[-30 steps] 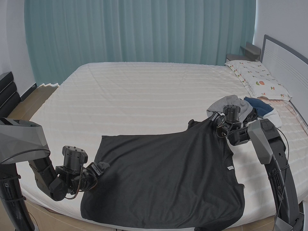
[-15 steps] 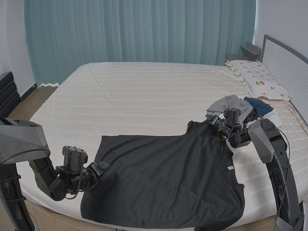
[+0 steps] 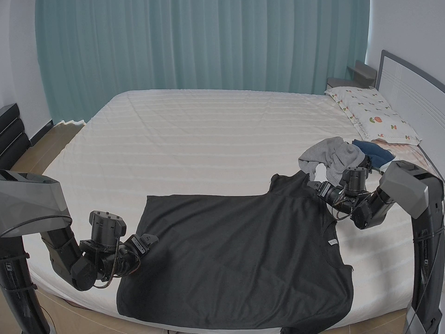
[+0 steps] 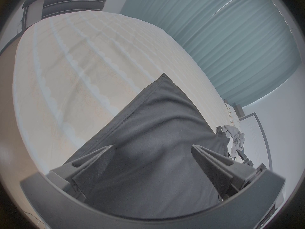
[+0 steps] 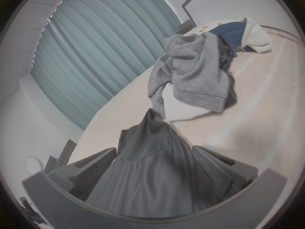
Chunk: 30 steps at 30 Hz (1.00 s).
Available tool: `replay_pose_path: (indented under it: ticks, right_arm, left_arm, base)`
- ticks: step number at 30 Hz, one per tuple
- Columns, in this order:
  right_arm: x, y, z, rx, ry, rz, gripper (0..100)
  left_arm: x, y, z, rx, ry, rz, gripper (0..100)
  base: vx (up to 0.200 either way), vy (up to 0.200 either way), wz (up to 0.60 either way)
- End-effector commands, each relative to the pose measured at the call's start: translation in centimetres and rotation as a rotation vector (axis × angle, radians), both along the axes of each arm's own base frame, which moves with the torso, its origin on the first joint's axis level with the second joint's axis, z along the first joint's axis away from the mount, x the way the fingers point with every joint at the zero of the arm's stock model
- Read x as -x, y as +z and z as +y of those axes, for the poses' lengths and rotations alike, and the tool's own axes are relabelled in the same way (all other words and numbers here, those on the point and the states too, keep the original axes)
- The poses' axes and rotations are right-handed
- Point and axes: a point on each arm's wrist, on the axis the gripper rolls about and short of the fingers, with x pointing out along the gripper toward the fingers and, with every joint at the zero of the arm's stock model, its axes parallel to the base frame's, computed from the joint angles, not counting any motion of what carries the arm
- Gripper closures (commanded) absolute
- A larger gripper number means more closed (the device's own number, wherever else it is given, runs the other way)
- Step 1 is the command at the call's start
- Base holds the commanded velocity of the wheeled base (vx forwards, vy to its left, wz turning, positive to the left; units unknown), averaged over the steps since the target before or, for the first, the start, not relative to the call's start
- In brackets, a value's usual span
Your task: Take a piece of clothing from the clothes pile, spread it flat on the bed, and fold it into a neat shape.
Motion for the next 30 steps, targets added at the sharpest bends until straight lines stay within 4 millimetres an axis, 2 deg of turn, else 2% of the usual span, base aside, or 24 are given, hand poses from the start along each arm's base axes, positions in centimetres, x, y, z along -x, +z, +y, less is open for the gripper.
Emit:
replay_pose_path:
  ticks: [1,10,17,23,27,30]
  right_arm:
    - [8.6,5.8,-0.9,-0.030,0.060,-0.040,0]
    - [11.6,5.5,-1.4,-0.033,0.054,0.031,0]
    - [14.6,4.2,-2.2,-0.050,0.098,0.131,0]
    - [17.9,2.1,-3.2,-0.041,0.194,0.251,0]
    - [18.9,1.0,-3.2,-0.005,0.236,0.296,0]
    - [18.6,0.1,-3.3,0.012,0.243,0.321,0]
  left_arm:
    - [0.2,-0.1,0.0,0.009,0.005,0.011,0]
    - [0.6,-0.4,0.2,0.004,0.002,0.030,0]
    - [1.1,-0.4,0.2,0.018,-0.024,0.043,0]
    - [2.0,-0.5,0.4,0.030,-0.063,0.011,0]
    - [2.7,-0.8,0.9,-0.006,-0.099,0.007,0]
    - [3.1,-0.8,1.4,0.013,-0.133,0.012,0]
  base:
    - [-0.200,0.000,0.00]
    - [-0.200,0.000,0.00]
    - [-0.200,0.000,0.00]
    - [0.000,0.000,0.00]
    - [0.000,0.000,0.00]
    - [0.000,0.000,0.00]
